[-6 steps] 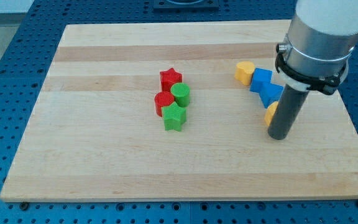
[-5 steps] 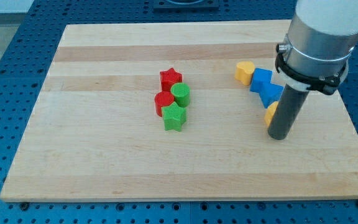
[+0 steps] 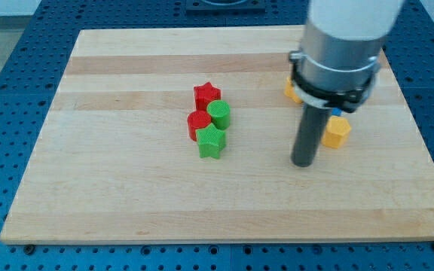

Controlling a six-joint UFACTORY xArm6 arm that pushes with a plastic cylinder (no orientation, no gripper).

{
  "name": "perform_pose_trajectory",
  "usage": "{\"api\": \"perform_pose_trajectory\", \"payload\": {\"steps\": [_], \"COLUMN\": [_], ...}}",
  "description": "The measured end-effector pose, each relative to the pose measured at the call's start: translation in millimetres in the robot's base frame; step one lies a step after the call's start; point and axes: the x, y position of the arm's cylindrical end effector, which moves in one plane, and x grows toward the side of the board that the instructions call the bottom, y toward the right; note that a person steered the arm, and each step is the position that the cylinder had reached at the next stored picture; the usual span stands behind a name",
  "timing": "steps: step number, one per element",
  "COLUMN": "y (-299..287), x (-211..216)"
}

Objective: Slightly move the yellow heart to the top of the blue cube

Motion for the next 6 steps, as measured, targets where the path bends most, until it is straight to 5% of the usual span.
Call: {"api": "perform_pose_trajectory", "payload": {"steps": [6], "y": [-1.9], "x": [-144.5]}}
